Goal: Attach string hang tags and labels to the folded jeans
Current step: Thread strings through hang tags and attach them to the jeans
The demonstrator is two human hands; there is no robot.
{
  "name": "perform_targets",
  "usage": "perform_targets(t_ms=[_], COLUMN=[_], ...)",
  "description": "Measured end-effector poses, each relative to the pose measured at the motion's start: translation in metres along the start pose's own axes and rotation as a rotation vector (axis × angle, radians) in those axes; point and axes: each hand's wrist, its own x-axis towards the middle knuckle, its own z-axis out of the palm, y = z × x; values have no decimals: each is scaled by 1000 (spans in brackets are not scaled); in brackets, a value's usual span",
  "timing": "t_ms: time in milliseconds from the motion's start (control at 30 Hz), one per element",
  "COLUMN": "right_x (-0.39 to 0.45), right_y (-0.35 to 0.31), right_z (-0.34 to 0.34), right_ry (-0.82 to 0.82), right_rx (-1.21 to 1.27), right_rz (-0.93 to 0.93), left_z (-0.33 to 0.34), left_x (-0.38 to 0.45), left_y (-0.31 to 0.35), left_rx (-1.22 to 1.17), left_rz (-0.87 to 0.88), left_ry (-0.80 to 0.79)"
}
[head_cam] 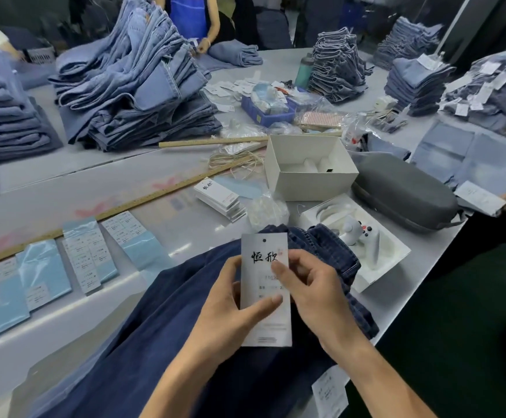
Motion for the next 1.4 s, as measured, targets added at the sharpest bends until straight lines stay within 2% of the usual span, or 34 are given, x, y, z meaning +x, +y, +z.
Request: perform_targets(t_ms=[100, 233, 300, 400, 467, 500, 533, 633, 700, 767, 900, 1033, 1200, 1233, 1333, 1400], right_x=[-3, 11, 31, 84, 132, 157, 181, 227, 235, 234, 222, 221, 231, 232, 236, 240], right_y=[3, 3, 5, 22, 50, 68, 89, 150, 180, 199, 224, 233, 214, 214, 218, 219], right_z=[-5, -23, -44, -91, -119, -130, -137, -140, -135, -132, -128, -123, -147, -155, -165, -164], right_ry=[-153, -170, -72, 252, 451, 480, 434, 64, -119, -173, -96, -111, 286, 293, 176, 153], right_rx=[-115, -240, -193, -91, -145, -208, -292, -517, -668, -804, -855, -1058, -1017, -1047, -1124, -1102], right_rz=[-54, -166, -215, -234, -171, -96, 3, 301, 384, 392, 300, 11, -146, -122, 51, 121], left_z=[9, 17, 22, 31, 37, 41, 45, 62, 73, 82, 86, 84, 83, 82, 81, 81], left_x=[10, 31, 49, 78, 98, 109, 119, 149, 158, 159, 156, 162, 162, 163, 165, 165], left_y=[9, 15, 20, 29, 37, 39, 39, 27, 9, -5, -9, -7, -7, -6, -5, -4], left_rx=[26, 128, 167, 232, 280, 298, 310, 322, 503, 696, 694, 604, 509, 503, 471, 454], left_rz=[1, 25, 20, 63, 105, 118, 115, -6, -81, -91, -77, -109, -131, -133, -148, -149], left_ry=[257, 374, 420, 457, 462, 457, 441, 346, 273, 233, 272, 309, 314, 320, 322, 306])
